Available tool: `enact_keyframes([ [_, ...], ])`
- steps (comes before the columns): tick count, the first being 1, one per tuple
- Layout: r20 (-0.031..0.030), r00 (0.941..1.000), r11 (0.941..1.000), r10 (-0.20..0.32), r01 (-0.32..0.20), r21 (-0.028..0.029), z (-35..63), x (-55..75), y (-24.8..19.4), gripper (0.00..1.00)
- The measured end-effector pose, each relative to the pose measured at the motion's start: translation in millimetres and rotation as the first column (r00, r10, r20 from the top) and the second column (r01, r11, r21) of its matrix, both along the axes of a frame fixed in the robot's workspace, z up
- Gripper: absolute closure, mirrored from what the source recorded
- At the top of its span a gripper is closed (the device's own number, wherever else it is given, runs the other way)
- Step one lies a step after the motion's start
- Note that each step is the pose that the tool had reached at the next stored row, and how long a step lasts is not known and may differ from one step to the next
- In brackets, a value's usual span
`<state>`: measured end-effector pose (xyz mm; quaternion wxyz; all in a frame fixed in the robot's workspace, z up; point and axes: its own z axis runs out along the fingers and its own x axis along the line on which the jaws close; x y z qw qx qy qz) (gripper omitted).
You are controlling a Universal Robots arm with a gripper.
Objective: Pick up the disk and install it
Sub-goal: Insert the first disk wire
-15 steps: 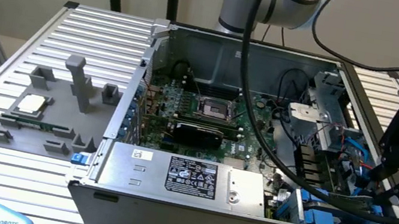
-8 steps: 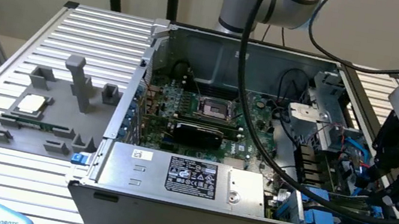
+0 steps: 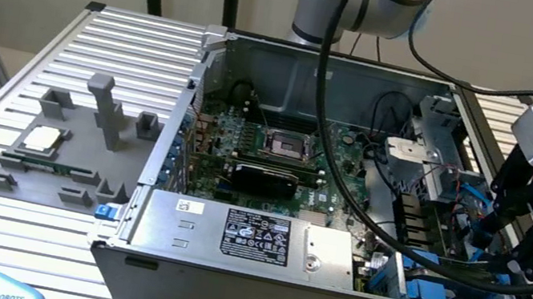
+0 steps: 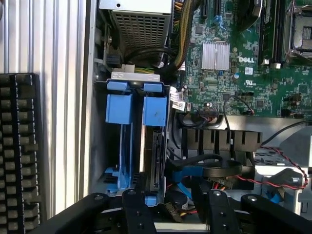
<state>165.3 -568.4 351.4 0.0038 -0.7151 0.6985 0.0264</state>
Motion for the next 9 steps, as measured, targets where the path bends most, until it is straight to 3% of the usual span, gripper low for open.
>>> enact_keyframes([
  [6, -0.0001, 1.0000, 1.0000, 0.008, -0.008, 0.0002, -0.1, -2.6, -0.3, 0.51],
  [9, -0.0001, 1.0000, 1.0000, 0.008, -0.008, 0.0032, -0.1, -2.4, -7.0, 0.51],
])
